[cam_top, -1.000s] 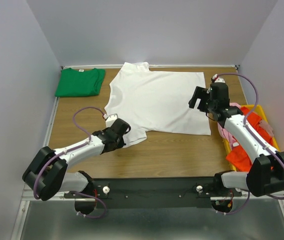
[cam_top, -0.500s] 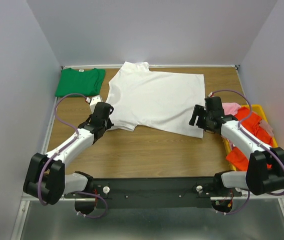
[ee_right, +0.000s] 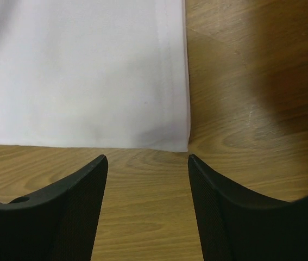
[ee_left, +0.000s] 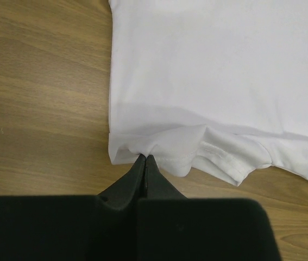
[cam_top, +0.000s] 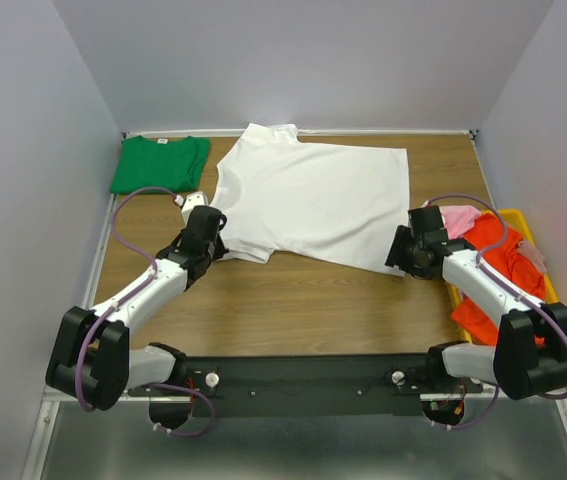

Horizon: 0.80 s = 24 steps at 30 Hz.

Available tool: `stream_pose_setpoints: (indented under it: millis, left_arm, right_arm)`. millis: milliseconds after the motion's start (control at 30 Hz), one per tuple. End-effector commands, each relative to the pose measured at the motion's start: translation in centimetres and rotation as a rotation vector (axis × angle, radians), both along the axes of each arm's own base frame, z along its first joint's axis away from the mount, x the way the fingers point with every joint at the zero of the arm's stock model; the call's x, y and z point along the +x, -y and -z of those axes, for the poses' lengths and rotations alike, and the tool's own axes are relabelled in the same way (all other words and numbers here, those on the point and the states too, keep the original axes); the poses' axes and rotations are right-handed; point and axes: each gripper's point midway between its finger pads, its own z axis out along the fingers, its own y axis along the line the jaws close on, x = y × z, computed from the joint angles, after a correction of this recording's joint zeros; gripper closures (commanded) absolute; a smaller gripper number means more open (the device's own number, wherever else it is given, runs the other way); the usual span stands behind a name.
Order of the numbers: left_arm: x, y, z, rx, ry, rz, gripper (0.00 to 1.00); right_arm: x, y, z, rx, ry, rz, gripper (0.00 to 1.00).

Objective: Fold and stack the t-shirts
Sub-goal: Flatten the tshirt out

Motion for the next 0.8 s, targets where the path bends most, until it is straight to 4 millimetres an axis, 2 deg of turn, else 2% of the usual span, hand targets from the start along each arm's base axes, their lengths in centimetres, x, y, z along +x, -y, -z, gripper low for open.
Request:
stream_pose_setpoints:
  millis: [0, 133, 533, 767]
  left_arm:
    - [0.3, 0.4, -1.3, -0.026, 0.050, 0.023, 1.00]
    - [0.4, 0.7, -1.6, -0.035, 0.059, 0.041, 1.00]
    - [0.6, 1.3, -1.5, -0.045, 0.060, 0.072, 1.00]
    - [0.6, 1.5, -1.7, -0.052, 0.062, 0.083, 1.00]
  right_arm:
    - [-0.7, 1.3, 1.1, -0.060, -0.037, 0.075, 0.34]
    - [-0.7, 1.9, 2.4, -0.090, -0.057, 0.093, 0.40]
    - [-0.1, 2.2, 3.8, -0.110, -0.066, 0.110, 0.50]
    - [0.2, 1.5, 4.3, -0.088, -0.084, 0.080, 0.73]
